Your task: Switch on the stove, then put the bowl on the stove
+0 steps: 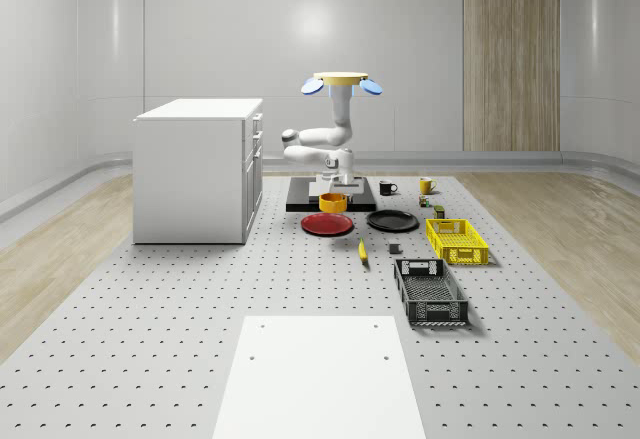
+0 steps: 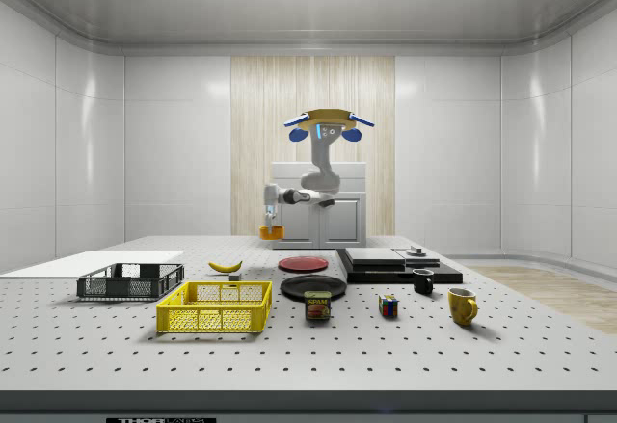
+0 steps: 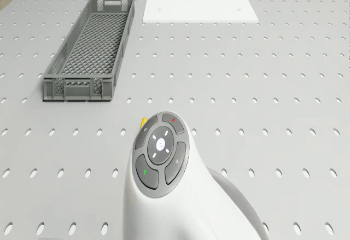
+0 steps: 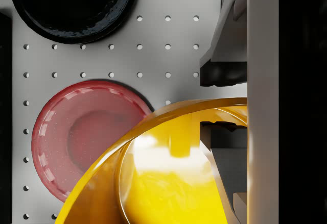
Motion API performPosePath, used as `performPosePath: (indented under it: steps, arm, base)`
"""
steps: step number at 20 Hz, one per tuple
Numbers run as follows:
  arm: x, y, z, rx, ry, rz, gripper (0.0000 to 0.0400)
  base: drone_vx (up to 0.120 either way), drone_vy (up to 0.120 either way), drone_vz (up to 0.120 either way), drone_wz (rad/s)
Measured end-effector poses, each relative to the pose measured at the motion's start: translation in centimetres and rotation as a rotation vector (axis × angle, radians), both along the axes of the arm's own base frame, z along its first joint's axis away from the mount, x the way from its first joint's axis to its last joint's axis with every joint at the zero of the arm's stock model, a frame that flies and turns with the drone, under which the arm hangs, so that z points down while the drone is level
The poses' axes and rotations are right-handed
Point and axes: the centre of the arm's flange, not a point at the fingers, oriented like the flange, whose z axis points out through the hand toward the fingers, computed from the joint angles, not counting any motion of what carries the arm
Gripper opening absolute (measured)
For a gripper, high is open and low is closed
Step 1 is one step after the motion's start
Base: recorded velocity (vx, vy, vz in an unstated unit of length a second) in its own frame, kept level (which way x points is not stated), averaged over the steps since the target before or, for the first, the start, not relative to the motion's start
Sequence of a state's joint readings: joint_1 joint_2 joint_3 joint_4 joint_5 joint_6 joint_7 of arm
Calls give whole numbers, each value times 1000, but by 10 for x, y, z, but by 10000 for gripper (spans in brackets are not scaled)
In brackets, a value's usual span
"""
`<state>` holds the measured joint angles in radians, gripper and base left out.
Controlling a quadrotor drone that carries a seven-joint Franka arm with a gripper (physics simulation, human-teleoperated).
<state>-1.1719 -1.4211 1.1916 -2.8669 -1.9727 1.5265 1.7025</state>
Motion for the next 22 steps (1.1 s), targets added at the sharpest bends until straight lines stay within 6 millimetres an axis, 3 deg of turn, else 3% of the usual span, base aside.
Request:
performPosePath:
  steps: [22]
  arm:
    - [0, 0, 0, 0, 0, 0, 100]
  base:
    - [-120, 0, 0, 0]
